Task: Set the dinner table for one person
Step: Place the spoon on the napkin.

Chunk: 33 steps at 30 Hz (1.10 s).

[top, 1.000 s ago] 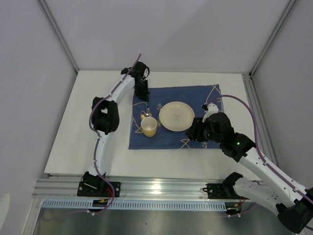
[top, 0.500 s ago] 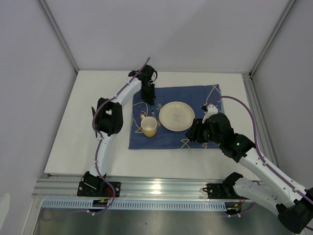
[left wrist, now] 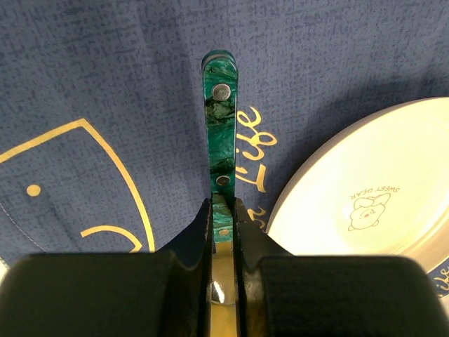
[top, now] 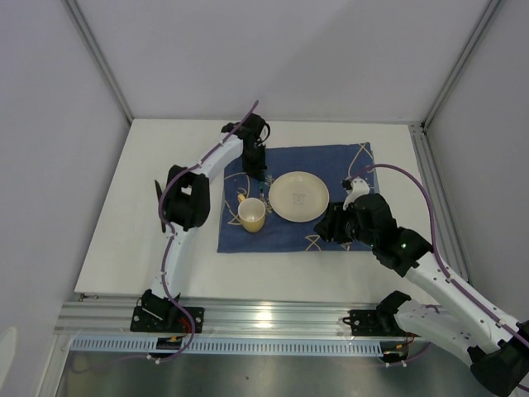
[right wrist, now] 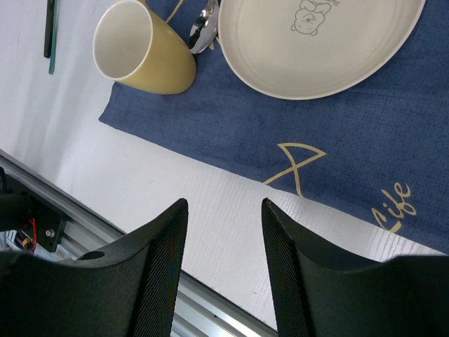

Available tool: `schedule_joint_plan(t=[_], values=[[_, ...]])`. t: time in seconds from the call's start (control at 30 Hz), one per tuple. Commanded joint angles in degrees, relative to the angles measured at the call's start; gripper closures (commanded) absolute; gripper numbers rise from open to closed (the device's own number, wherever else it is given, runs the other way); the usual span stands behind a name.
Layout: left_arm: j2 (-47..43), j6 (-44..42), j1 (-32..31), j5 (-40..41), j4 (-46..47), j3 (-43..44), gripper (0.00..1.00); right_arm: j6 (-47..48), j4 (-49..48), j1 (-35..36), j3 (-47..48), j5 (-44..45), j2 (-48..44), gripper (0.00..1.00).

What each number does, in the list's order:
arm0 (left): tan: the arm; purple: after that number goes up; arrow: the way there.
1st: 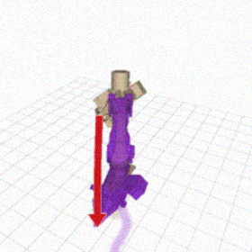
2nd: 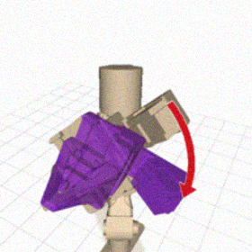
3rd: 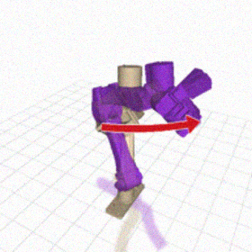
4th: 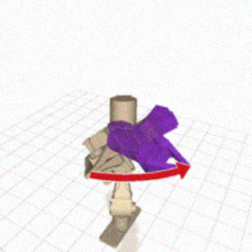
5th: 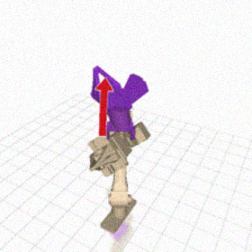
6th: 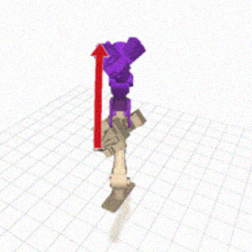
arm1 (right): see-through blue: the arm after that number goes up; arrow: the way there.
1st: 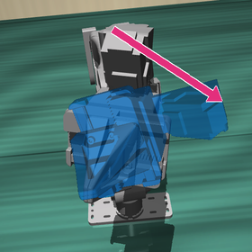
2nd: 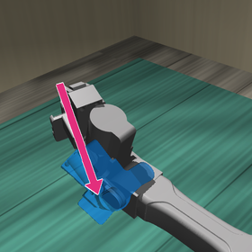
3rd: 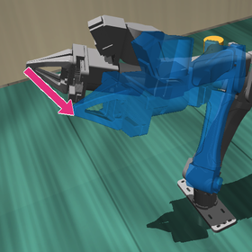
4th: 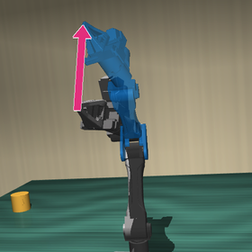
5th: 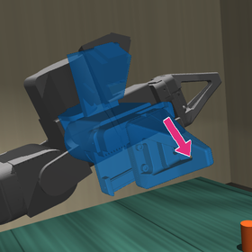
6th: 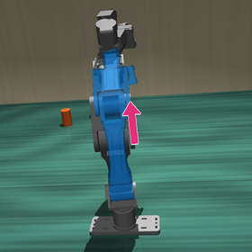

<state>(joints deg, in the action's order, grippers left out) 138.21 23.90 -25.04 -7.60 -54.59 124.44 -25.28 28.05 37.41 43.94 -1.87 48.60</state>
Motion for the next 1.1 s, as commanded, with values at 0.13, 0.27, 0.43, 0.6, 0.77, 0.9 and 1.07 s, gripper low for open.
schedule_joint_plan(t=[0.13,0.27,0.43,0.6,0.77,0.9,1.07], values=[[-3.7,-0.5,-1.0,0.3,-0.9,-0.4,0.98,-0.4,-0.4,0.3,-0.2,0.2,-1.6,0.5],[-3.4,-0.3,-1.1,0.7,-1.3,-0.6,0.85,-0.5,-0.2,0.3,-0.3,0.3,-2.0,0.5],[-4.6,-1.5,-1.1,-1.4,0.4,-2.4,0.73,-0.7,-0.3,0.3,-0.4,-0.1,-2.2,0.49],[-6.9,-2.9,-1.0,-4.6,3.9,-6.6,0.7,-0.4,-0.3,0.3,-0.2,-0.9,-2.1,0.49],[-7.0,-3.2,-1.1,-4.7,3.8,-5.8,0.69,-0.2,-0.4,0.3,-0.3,-0.7,-2.5,0.48],[-10.9,-3.5,-1.1,-3.1,7.7,-9.7,0.69,-0.2,-0.8,0.3,-0.3,-0.9,-2.2,0.48],[-17.8,-4.5,-1.1,2.5,11.9,-13.2,0.69,0.1,-1.7,0.4,-0.2,-1.1,-1.4,0.48]])
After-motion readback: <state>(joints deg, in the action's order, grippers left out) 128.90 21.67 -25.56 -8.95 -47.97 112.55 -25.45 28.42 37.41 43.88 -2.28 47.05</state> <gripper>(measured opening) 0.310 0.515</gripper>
